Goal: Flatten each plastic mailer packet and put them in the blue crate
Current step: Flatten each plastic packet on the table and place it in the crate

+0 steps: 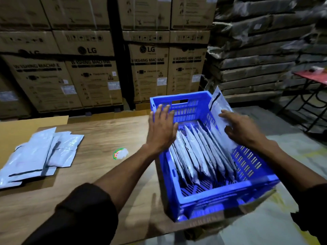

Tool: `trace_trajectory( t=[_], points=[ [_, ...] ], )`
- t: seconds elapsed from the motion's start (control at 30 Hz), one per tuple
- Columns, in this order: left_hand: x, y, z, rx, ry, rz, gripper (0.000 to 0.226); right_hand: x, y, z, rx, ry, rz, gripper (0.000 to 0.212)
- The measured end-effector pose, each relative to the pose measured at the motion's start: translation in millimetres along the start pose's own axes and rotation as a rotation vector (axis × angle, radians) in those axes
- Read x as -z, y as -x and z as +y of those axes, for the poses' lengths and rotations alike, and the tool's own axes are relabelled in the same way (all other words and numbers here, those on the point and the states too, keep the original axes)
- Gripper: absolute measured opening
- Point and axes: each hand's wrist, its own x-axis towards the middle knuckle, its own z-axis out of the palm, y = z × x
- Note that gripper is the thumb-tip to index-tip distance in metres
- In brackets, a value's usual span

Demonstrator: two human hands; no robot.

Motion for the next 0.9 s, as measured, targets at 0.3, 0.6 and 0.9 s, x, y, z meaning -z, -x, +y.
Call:
trace_trajectory(
  t=[0.3,0.6,0.9],
  points=[
    [-65.2,-22.2,125.1,-0.263,-0.011,-0.572,0.065,9.2,17.9,2.9,0.026,0.186,-0.169,0.052],
    [-103.5,-30.7,166.1,-0.430,-0.101,-0.691,0.067,-0.6,30.1,15.6,0.054,0.265,-0.226,0.049],
    [-130.3,-47.7,180.0,-0.475,-0.524,-0.789,0.086,-27.2,24.3,23.2,0.088,0.332,-0.187,0.033]
  ],
)
